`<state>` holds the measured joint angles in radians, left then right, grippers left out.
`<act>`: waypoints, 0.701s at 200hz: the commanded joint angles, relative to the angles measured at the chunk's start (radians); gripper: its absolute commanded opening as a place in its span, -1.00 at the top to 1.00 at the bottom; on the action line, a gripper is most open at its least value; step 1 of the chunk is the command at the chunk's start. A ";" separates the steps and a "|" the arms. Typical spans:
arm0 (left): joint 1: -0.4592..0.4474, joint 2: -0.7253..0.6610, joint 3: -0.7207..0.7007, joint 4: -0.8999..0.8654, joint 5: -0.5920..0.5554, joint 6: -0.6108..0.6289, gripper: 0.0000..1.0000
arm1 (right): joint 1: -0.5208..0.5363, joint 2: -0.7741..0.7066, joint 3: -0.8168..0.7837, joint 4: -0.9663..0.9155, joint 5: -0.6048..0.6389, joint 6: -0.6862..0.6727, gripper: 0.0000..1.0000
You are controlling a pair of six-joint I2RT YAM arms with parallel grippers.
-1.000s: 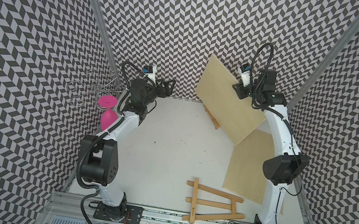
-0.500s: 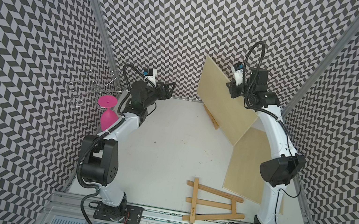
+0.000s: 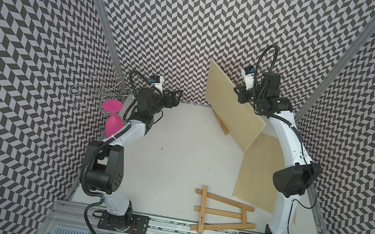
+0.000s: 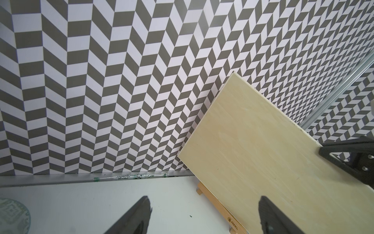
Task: Assemble the easel
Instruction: Place the drawing board on the easel.
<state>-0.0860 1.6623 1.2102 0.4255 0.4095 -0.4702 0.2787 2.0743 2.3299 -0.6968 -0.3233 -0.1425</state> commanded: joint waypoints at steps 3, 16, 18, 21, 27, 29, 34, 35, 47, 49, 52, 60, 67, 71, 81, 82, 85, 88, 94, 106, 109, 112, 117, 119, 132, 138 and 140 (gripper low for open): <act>0.008 -0.036 -0.009 0.036 0.009 -0.012 -0.68 | -0.020 0.023 -0.006 -0.206 0.003 0.100 1.00; 0.009 -0.041 -0.014 0.036 0.010 -0.008 -0.68 | -0.024 0.009 0.013 -0.219 0.039 0.121 1.00; 0.009 -0.042 -0.014 0.035 0.009 -0.008 -0.68 | -0.024 0.005 0.012 -0.217 0.039 0.123 1.00; 0.011 -0.043 -0.015 0.036 0.008 -0.010 -0.68 | -0.024 -0.003 0.006 -0.212 0.037 0.126 1.00; 0.011 -0.044 -0.018 0.038 0.008 -0.010 -0.68 | -0.024 -0.019 -0.012 -0.193 0.036 0.133 1.00; 0.011 -0.045 -0.018 0.038 0.008 -0.010 -0.68 | -0.024 -0.024 -0.019 -0.186 0.036 0.136 1.00; 0.012 -0.045 -0.020 0.041 0.008 -0.012 -0.68 | -0.024 -0.037 -0.036 -0.172 0.040 0.142 1.00; 0.012 -0.045 -0.020 0.042 0.009 -0.013 -0.68 | -0.025 -0.038 -0.038 -0.170 0.041 0.142 1.00; 0.012 -0.045 -0.023 0.049 0.014 -0.022 -0.68 | -0.027 -0.049 -0.042 -0.172 0.052 0.147 1.00; 0.012 -0.045 -0.023 0.050 0.015 -0.022 -0.68 | -0.028 -0.050 -0.041 -0.173 0.053 0.149 1.00; 0.012 -0.045 -0.023 0.051 0.017 -0.022 -0.68 | -0.030 -0.052 -0.038 -0.173 0.056 0.152 1.00; 0.013 -0.046 -0.025 0.051 0.018 -0.026 -0.68 | -0.035 -0.058 -0.045 -0.160 0.063 0.157 1.00; 0.012 -0.047 -0.029 0.054 0.020 -0.026 -0.68 | -0.039 -0.053 -0.051 -0.151 0.074 0.160 1.00; 0.012 -0.047 -0.031 0.055 0.021 -0.026 -0.68 | -0.042 -0.046 -0.041 -0.158 0.086 0.165 1.00; 0.012 -0.046 -0.033 0.053 0.019 -0.026 -0.68 | -0.047 -0.021 -0.009 -0.183 0.085 0.175 1.00; 0.012 -0.046 -0.034 0.054 0.019 -0.027 -0.68 | -0.047 -0.019 -0.007 -0.184 0.083 0.176 1.00; 0.012 -0.046 -0.034 0.053 0.019 -0.026 -0.68 | -0.047 -0.015 -0.005 -0.184 0.075 0.177 1.00; 0.012 -0.048 -0.035 0.055 0.019 -0.026 -0.68 | -0.047 -0.013 -0.008 -0.180 0.066 0.177 1.00; 0.013 -0.049 -0.036 0.056 0.018 -0.025 -0.68 | -0.047 -0.009 -0.019 -0.167 0.056 0.185 1.00; 0.014 -0.048 -0.038 0.054 0.016 -0.025 -0.68 | -0.050 0.000 -0.046 -0.143 0.047 0.199 1.00; 0.014 -0.047 -0.038 0.055 0.016 -0.024 -0.68 | -0.052 0.004 -0.048 -0.143 0.046 0.203 1.00; 0.014 -0.048 -0.039 0.055 0.015 -0.024 -0.68 | -0.053 0.007 -0.048 -0.145 0.044 0.209 1.00; 0.014 -0.049 -0.041 0.056 0.015 -0.024 -0.68 | -0.058 0.015 -0.046 -0.147 0.038 0.214 1.00; 0.014 -0.049 -0.041 0.056 0.015 -0.023 -0.68 | -0.059 0.016 -0.045 -0.147 0.035 0.215 1.00; 0.014 -0.046 -0.041 0.053 0.015 -0.019 -0.68 | -0.064 0.021 -0.054 -0.139 0.036 0.216 1.00; 0.014 -0.045 -0.040 0.051 0.016 -0.020 -0.68 | -0.066 0.021 -0.060 -0.134 0.045 0.219 1.00; 0.015 -0.045 -0.040 0.051 0.016 -0.020 -0.68 | -0.068 0.021 -0.064 -0.132 0.045 0.219 0.99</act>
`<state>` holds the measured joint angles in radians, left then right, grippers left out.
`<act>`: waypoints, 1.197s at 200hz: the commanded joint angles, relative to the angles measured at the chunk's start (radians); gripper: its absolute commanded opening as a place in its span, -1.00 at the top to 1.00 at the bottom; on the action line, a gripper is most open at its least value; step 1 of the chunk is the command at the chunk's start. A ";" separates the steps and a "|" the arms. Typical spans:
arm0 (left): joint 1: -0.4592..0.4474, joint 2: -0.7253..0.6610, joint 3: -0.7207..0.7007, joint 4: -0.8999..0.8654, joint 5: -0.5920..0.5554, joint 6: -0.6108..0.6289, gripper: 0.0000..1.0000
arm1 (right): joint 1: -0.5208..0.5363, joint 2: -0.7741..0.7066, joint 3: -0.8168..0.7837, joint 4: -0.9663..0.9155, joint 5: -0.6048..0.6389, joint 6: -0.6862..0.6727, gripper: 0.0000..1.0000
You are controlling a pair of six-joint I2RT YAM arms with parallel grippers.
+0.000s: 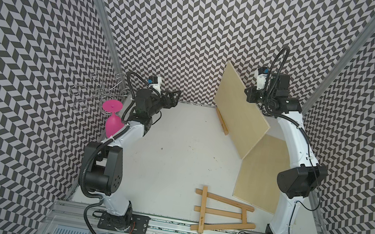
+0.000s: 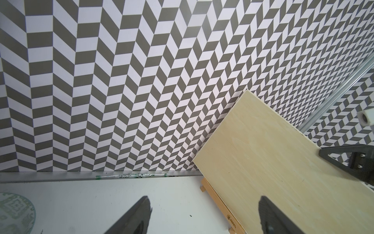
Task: Assemble the easel
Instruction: Place the drawing board on the easel.
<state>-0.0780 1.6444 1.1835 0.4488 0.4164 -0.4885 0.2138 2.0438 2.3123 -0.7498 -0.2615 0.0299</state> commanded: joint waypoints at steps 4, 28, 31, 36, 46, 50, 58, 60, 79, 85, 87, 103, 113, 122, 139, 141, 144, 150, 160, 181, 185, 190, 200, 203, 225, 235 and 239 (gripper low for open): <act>0.007 -0.027 -0.014 0.027 0.009 -0.003 -0.68 | -0.006 0.050 -0.051 -0.074 -0.024 0.047 0.94; 0.007 -0.027 -0.013 0.025 0.013 0.000 -0.68 | -0.031 0.052 -0.068 -0.068 -0.020 0.054 0.70; 0.007 -0.027 -0.013 0.024 0.013 0.001 -0.68 | -0.035 0.052 -0.068 -0.067 -0.016 0.057 0.69; 0.007 -0.028 -0.015 0.024 0.013 0.002 -0.68 | -0.041 0.050 -0.069 -0.064 -0.007 0.064 0.66; 0.008 -0.026 -0.016 0.025 0.010 0.000 -0.68 | -0.049 0.046 -0.078 -0.053 -0.001 0.065 0.56; 0.007 -0.025 -0.016 0.026 0.011 -0.001 -0.68 | -0.052 0.046 -0.080 -0.049 -0.001 0.066 0.51; 0.007 -0.021 -0.016 0.027 0.014 0.000 -0.68 | -0.055 0.046 -0.077 -0.047 0.003 0.065 0.46; 0.007 -0.021 -0.015 0.027 0.014 -0.001 -0.68 | -0.056 0.045 -0.075 -0.045 0.003 0.064 0.45; 0.006 -0.018 -0.010 0.022 0.015 -0.002 -0.68 | -0.065 0.046 -0.063 -0.039 0.024 0.063 0.34; 0.006 -0.018 -0.009 0.021 0.014 -0.001 -0.68 | -0.069 0.043 -0.059 -0.036 0.028 0.062 0.30; 0.006 -0.019 -0.009 0.020 0.015 -0.001 -0.68 | -0.069 0.043 -0.058 -0.036 0.028 0.062 0.29; 0.000 -0.024 -0.006 0.011 0.010 0.008 -0.68 | -0.076 0.034 -0.047 -0.028 0.046 0.062 0.18; -0.003 -0.026 -0.002 0.000 0.008 0.014 -0.68 | -0.075 0.028 -0.035 -0.034 0.057 0.062 0.13; -0.006 -0.027 0.003 -0.013 0.009 0.021 -0.68 | -0.076 0.018 -0.025 -0.035 0.054 0.059 0.07; -0.014 -0.033 0.005 -0.027 0.004 0.031 -0.68 | -0.076 -0.017 -0.052 0.006 0.033 0.057 -0.03; -0.015 -0.034 0.005 -0.028 0.002 0.032 -0.68 | -0.076 -0.019 -0.053 0.008 0.036 0.057 -0.04; -0.016 -0.035 0.006 -0.031 0.002 0.034 -0.68 | -0.076 -0.024 -0.052 0.009 0.041 0.059 -0.06; -0.018 -0.039 0.006 -0.036 -0.001 0.038 -0.68 | -0.076 -0.031 -0.050 0.009 0.048 0.059 -0.10; -0.022 -0.045 0.004 -0.046 -0.002 0.046 -0.68 | -0.076 -0.044 -0.048 0.012 0.047 0.058 -0.18; -0.032 -0.065 -0.006 -0.072 -0.014 0.059 -0.68 | -0.076 -0.073 -0.063 0.031 0.065 0.064 -0.41; -0.033 -0.070 -0.011 -0.073 -0.016 0.059 -0.68 | -0.076 -0.075 -0.060 0.029 0.075 0.064 -0.46; -0.036 -0.077 -0.016 -0.073 -0.014 0.060 -0.68 | -0.076 -0.077 -0.053 0.026 0.087 0.065 -0.51; -0.044 -0.092 -0.028 -0.077 -0.016 0.071 -0.68 | -0.075 -0.087 -0.053 0.028 0.099 0.068 -0.61; -0.046 -0.097 -0.032 -0.081 -0.019 0.075 -0.68 | -0.074 -0.094 -0.056 0.032 0.099 0.068 -0.64; -0.066 -0.128 -0.059 -0.096 -0.039 0.091 -0.68 | -0.074 -0.136 -0.081 0.058 0.104 0.076 -0.82; -0.073 -0.141 -0.068 -0.100 -0.038 0.091 -0.68 | -0.073 -0.149 -0.078 0.054 0.117 0.080 -0.89; -0.079 -0.146 -0.070 -0.101 -0.039 0.091 -0.68 | -0.072 -0.156 -0.078 0.053 0.118 0.079 -0.91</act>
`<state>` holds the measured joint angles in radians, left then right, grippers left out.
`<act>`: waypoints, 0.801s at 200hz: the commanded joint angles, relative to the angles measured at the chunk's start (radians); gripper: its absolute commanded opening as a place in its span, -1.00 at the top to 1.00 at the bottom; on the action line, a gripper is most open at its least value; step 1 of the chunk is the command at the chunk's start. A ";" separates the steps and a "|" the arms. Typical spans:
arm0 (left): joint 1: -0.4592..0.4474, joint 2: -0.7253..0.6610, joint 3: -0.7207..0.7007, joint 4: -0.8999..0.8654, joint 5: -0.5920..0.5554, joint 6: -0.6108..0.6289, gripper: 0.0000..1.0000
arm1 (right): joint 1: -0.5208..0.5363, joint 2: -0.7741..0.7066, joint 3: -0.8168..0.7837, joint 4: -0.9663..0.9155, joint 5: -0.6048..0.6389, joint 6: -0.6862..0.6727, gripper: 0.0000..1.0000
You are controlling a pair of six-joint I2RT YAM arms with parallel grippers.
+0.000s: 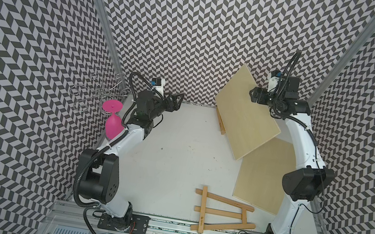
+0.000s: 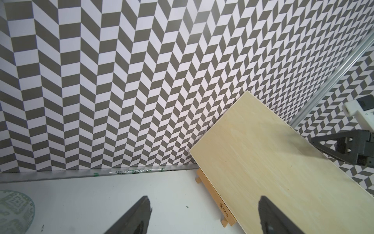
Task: Assemble the easel
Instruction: Place the drawing board on the easel, then pick up the easel at the center of the board.
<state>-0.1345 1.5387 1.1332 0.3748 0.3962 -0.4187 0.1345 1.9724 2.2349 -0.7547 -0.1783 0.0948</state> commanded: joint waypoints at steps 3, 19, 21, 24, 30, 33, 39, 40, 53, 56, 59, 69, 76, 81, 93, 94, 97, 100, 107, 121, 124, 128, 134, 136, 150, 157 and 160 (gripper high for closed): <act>-0.029 -0.044 -0.023 -0.028 -0.017 0.021 -0.68 | 0.009 -0.091 -0.001 0.059 0.033 0.013 -0.93; -0.085 -0.076 -0.051 -0.038 -0.036 0.083 -0.68 | 0.030 -0.141 -0.034 0.071 0.023 0.021 -0.99; -0.096 -0.080 -0.055 -0.039 -0.039 0.092 -0.68 | 0.034 -0.150 -0.041 0.072 0.023 0.024 -0.98; -0.109 -0.087 -0.063 -0.041 -0.042 0.108 -0.68 | 0.040 -0.164 -0.054 0.074 0.023 0.030 -0.98; -0.138 -0.098 -0.083 -0.043 -0.045 0.141 -0.68 | 0.051 -0.196 -0.090 0.080 0.021 0.046 -0.98; -0.154 -0.104 -0.093 -0.045 -0.048 0.155 -0.68 | 0.056 -0.214 -0.118 0.089 0.012 0.053 -0.99; -0.182 -0.114 -0.112 -0.056 -0.054 0.182 -0.68 | 0.068 -0.263 -0.185 0.118 -0.007 0.065 -0.98; -0.187 -0.115 -0.116 -0.059 -0.052 0.187 -0.68 | 0.071 -0.272 -0.200 0.125 -0.007 0.068 -0.99; -0.255 -0.136 -0.162 -0.085 -0.060 0.260 -0.68 | 0.103 -0.399 -0.403 0.220 0.010 0.103 -0.99; -0.274 -0.143 -0.178 -0.086 -0.066 0.279 -0.68 | 0.108 -0.431 -0.449 0.243 0.012 0.111 -0.99; -0.292 -0.150 -0.193 -0.087 -0.070 0.297 -0.68 | 0.110 -0.463 -0.493 0.264 0.013 0.121 -0.99; -0.357 -0.173 -0.246 -0.079 -0.072 0.356 -0.68 | 0.116 -0.565 -0.630 0.317 0.014 0.159 -0.99; -0.404 -0.187 -0.280 -0.072 -0.074 0.394 -0.68 | 0.117 -0.632 -0.715 0.347 0.001 0.182 -0.99; -0.435 -0.191 -0.298 -0.071 -0.071 0.423 -0.68 | 0.118 -0.679 -0.769 0.358 -0.004 0.197 -0.99; -0.516 -0.194 -0.321 -0.096 -0.075 0.503 -0.69 | 0.122 -0.790 -0.888 0.373 -0.009 0.228 -0.99; -0.526 -0.195 -0.321 -0.096 -0.076 0.509 -0.69 | 0.122 -0.798 -0.898 0.373 -0.010 0.229 -0.98; -0.543 -0.193 -0.324 -0.108 -0.078 0.527 -0.70 | 0.122 -0.823 -0.923 0.375 -0.012 0.230 -0.99; -0.563 -0.188 -0.325 -0.118 -0.079 0.544 -0.70 | 0.120 -0.847 -0.946 0.369 -0.010 0.230 -0.99; -0.604 -0.175 -0.319 -0.152 -0.079 0.580 -0.70 | 0.122 -0.896 -0.988 0.344 0.020 0.239 -0.98; -0.687 -0.151 -0.320 -0.177 -0.093 0.623 -0.70 | 0.120 -0.985 -1.067 0.290 0.054 0.251 -0.99; -0.698 -0.147 -0.326 -0.172 -0.092 0.630 -0.70 | 0.120 -1.003 -1.080 0.275 0.059 0.249 -0.98; -0.711 -0.142 -0.333 -0.167 -0.085 0.635 -0.70 | 0.120 -1.025 -1.099 0.252 0.075 0.253 -0.99; -0.727 -0.132 -0.344 -0.163 -0.070 0.644 -0.71 | 0.119 -1.064 -1.128 0.223 0.112 0.266 -0.98; -0.732 -0.127 -0.348 -0.163 -0.064 0.648 -0.71 | 0.119 -1.078 -1.139 0.215 0.126 0.272 -0.99; -0.773 -0.087 -0.341 -0.187 -0.074 0.676 -0.71 | 0.117 -1.167 -1.221 0.193 0.169 0.298 -0.99; -0.794 -0.059 -0.320 -0.214 -0.088 0.688 -0.71 | 0.117 -1.201 -1.254 0.180 0.177 0.306 -0.98; -0.801 -0.048 -0.311 -0.226 -0.093 0.694 -0.71 | 0.117 -1.213 -1.269 0.172 0.183 0.310 -0.98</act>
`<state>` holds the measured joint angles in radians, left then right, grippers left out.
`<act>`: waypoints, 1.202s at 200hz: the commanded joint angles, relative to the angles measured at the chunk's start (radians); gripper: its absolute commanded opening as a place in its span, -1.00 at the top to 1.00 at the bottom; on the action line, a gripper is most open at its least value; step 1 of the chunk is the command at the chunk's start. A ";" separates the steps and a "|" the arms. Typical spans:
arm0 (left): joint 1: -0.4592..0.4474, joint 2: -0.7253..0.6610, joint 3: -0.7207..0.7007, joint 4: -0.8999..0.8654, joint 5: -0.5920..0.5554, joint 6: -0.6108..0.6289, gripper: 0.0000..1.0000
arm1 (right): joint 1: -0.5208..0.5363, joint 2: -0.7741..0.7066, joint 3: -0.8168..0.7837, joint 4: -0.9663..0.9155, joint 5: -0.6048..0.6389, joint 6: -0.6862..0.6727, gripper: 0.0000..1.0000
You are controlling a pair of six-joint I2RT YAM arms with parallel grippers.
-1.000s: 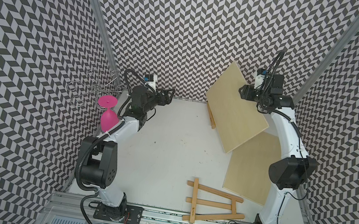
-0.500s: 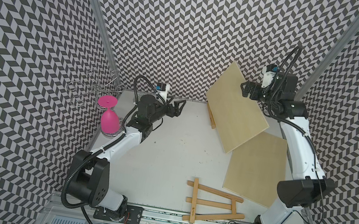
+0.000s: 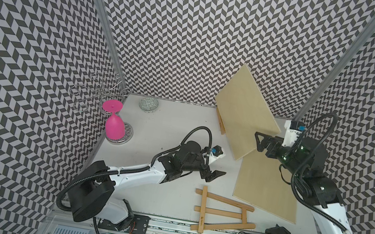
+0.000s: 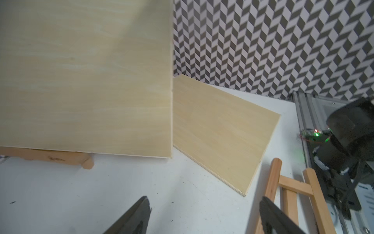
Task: Assemble the easel
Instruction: Pick up the easel at the center of the board.
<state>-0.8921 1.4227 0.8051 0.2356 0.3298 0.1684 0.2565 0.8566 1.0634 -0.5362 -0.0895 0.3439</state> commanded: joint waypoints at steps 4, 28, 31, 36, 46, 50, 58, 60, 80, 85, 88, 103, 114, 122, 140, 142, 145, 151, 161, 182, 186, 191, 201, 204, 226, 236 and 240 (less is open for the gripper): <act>-0.054 0.083 0.028 -0.101 -0.031 0.115 -0.71 | -0.005 -0.110 -0.114 -0.059 0.102 0.065 -0.99; -0.096 0.172 0.086 -0.153 -0.070 0.155 -0.71 | -0.005 -0.179 -0.198 -0.107 0.145 0.100 -0.99; -0.099 0.182 0.093 -0.157 -0.072 0.157 -0.71 | -0.005 -0.184 -0.207 -0.110 0.149 0.106 -0.98; -0.102 0.198 0.105 -0.162 -0.078 0.160 -0.71 | -0.006 -0.196 -0.224 -0.115 0.158 0.121 -0.99; -0.114 0.231 0.131 -0.184 -0.087 0.172 -0.71 | -0.005 -0.218 -0.262 -0.109 0.154 0.138 -0.99; -0.121 0.246 0.141 -0.201 -0.091 0.180 -0.71 | -0.005 -0.222 -0.269 -0.107 0.144 0.149 -0.99; -0.135 0.274 0.166 -0.227 -0.109 0.194 -0.71 | -0.005 -0.226 -0.272 -0.111 0.134 0.164 -0.99; -0.140 0.282 0.171 -0.231 -0.115 0.197 -0.70 | -0.005 -0.227 -0.272 -0.113 0.136 0.170 -0.99; -0.167 0.350 0.221 -0.282 -0.137 0.220 -0.68 | -0.005 -0.247 -0.301 -0.097 0.148 0.219 -0.98; -0.170 0.364 0.235 -0.293 -0.137 0.223 -0.68 | -0.005 -0.252 -0.317 -0.084 0.135 0.220 -0.99; -0.172 0.371 0.240 -0.294 -0.140 0.224 -0.67 | -0.005 -0.252 -0.326 -0.078 0.130 0.222 -0.99; -0.180 0.405 0.264 -0.304 -0.127 0.237 -0.67 | -0.005 -0.249 -0.358 -0.070 0.131 0.240 -0.99; -0.185 0.424 0.279 -0.333 -0.085 0.255 -0.64 | -0.005 -0.250 -0.380 -0.055 0.131 0.239 -0.98; -0.193 0.430 0.275 -0.335 -0.065 0.267 -0.62 | -0.005 -0.250 -0.391 -0.054 0.141 0.242 -0.99; -0.210 0.429 0.254 -0.321 -0.058 0.278 -0.62 | -0.005 -0.247 -0.413 -0.037 0.139 0.252 -0.99; -0.211 0.428 0.253 -0.322 -0.056 0.277 -0.62 | -0.005 -0.246 -0.415 -0.036 0.140 0.253 -0.99; -0.211 0.427 0.255 -0.324 -0.052 0.274 -0.62 | -0.005 -0.246 -0.418 -0.032 0.140 0.256 -0.99; -0.212 0.425 0.254 -0.327 -0.050 0.270 -0.62 | -0.006 -0.244 -0.423 -0.027 0.143 0.259 -0.99; -0.212 0.414 0.244 -0.326 -0.040 0.271 -0.62 | -0.006 -0.240 -0.430 -0.022 0.149 0.264 -0.99; -0.222 0.410 0.225 -0.320 -0.015 0.281 -0.60 | -0.006 -0.244 -0.436 -0.013 0.163 0.270 -0.99; -0.227 0.410 0.223 -0.323 -0.015 0.286 -0.60 | -0.005 -0.246 -0.436 -0.013 0.169 0.274 -0.99; -0.231 0.411 0.220 -0.323 -0.015 0.292 -0.60 | -0.006 -0.249 -0.436 -0.014 0.177 0.277 -0.99; -0.234 0.412 0.213 -0.322 -0.015 0.296 -0.59 | -0.005 -0.256 -0.440 -0.008 0.182 0.279 -0.98; -0.234 0.413 0.215 -0.322 -0.017 0.296 -0.59 | -0.006 -0.258 -0.442 -0.006 0.182 0.279 -0.99; -0.235 0.444 0.241 -0.342 -0.071 0.298 -0.52 | -0.007 -0.263 -0.452 0.005 0.180 0.284 -0.98; -0.235 0.464 0.265 -0.376 -0.093 0.300 -0.46 | -0.007 -0.264 -0.455 0.015 0.174 0.282 -0.98; -0.235 0.469 0.271 -0.387 -0.097 0.303 -0.43 | -0.006 -0.263 -0.456 0.015 0.173 0.281 -0.98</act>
<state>-1.1202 1.8572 1.0336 -0.0868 0.2718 0.4389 0.2531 0.6067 0.6209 -0.5907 0.0647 0.6109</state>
